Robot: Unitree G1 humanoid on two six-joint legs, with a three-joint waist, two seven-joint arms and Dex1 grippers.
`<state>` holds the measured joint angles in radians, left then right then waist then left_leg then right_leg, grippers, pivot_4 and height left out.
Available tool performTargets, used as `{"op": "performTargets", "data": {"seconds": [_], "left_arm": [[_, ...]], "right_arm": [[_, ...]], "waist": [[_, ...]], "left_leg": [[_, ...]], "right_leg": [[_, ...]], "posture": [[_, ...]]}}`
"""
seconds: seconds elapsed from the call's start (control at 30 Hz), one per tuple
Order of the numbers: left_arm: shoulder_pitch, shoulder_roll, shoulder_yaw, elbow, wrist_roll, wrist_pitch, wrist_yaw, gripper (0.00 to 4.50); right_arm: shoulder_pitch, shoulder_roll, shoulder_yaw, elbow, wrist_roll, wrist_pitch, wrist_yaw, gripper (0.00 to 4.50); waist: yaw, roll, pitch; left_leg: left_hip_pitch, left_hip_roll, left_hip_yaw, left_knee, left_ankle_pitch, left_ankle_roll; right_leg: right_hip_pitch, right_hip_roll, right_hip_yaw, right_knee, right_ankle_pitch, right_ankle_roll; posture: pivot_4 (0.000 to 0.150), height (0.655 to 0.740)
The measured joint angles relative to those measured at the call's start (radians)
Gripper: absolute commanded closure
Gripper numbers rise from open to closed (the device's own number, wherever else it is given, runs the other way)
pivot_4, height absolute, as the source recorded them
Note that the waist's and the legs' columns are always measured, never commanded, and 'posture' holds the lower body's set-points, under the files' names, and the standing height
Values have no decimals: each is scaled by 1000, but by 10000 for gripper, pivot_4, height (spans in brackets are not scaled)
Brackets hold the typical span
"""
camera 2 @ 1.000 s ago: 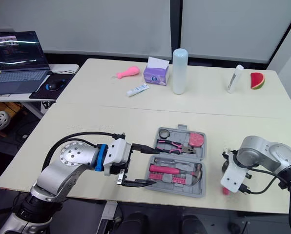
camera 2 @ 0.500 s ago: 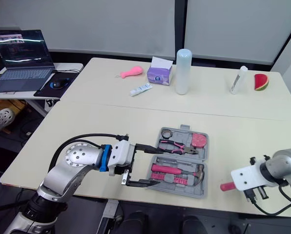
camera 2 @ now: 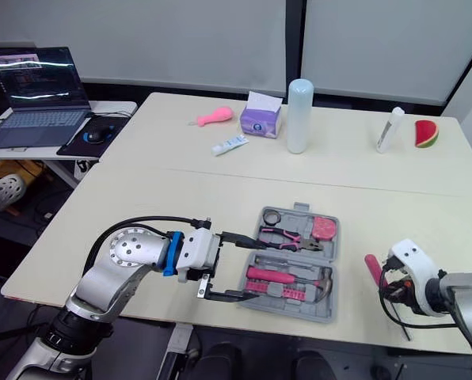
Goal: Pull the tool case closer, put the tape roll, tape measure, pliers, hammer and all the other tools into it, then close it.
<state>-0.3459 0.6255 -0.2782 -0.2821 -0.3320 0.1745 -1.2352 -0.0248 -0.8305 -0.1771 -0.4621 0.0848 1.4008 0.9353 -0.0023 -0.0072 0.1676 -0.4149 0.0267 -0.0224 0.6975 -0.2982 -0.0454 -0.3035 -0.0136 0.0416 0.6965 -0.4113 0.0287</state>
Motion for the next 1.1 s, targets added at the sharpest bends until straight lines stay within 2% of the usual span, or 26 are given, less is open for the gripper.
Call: {"op": "performTargets", "data": {"seconds": [0.17, 0.3, 0.37, 0.5, 0.7, 0.9, 1.1], "left_arm": [[-3, -5, 0, -38, -8, 38, 15, 0], [-2, -5, 0, -56, -12, 54, 28, 0], [-2, -6, 0, -57, -12, 56, 30, 0], [-13, -24, -1, -43, -9, 57, 42, 0], [-15, -22, -1, -30, -3, 59, 45, 0], [-13, -20, -1, -29, -4, 60, 45, 0], [-18, -27, -1, -27, -6, 62, 43, 0]], "right_arm": [[-86, 121, 1, 85, -5, 55, -176, 38636], [-88, 180, 1, 100, -3, 24, -269, 38636], [-71, 192, -1, 92, 3, -3, -296, 31489], [-24, 219, -2, 76, 18, -83, -332, 23907], [80, 221, -63, 18, 64, -229, -330, 9309], [249, 236, -164, -12, 85, -500, -319, 9309], [309, 342, -129, 96, 50, -789, -384, 9309]], "waist": [[-2, 0, 0], [-3, -1, -1], [-3, -3, -2], [-4, -5, -3], [-3, -5, -3], [-2, -5, -3], [-13, -4, -3]], "left_leg": [[0, 1, -1, 0, 0, 0], [0, 1, 0, 0, 0, 0], [1, 1, 0, 0, 0, 0], [1, 2, -1, 0, 0, 0], [0, 1, 0, 0, 0, 0], [0, 1, -1, 0, 0, 0], [2, 2, 0, 0, 0, 0]], "right_leg": [[0, 0, 0, 1, 0, 0], [0, 1, 0, 1, 0, 0], [0, 1, 0, 1, 0, 0], [0, 1, 0, 1, 0, 0], [-1, 1, 0, 1, 0, 0], [0, 1, 0, 1, 0, 0], [0, 1, 0, 2, 0, 0]], "posture": [[1500, 7161], [1500, 7161], [1500, 7161], [1500, 7161], [1500, 7161], [1500, 7161], [1500, 7161]]}}
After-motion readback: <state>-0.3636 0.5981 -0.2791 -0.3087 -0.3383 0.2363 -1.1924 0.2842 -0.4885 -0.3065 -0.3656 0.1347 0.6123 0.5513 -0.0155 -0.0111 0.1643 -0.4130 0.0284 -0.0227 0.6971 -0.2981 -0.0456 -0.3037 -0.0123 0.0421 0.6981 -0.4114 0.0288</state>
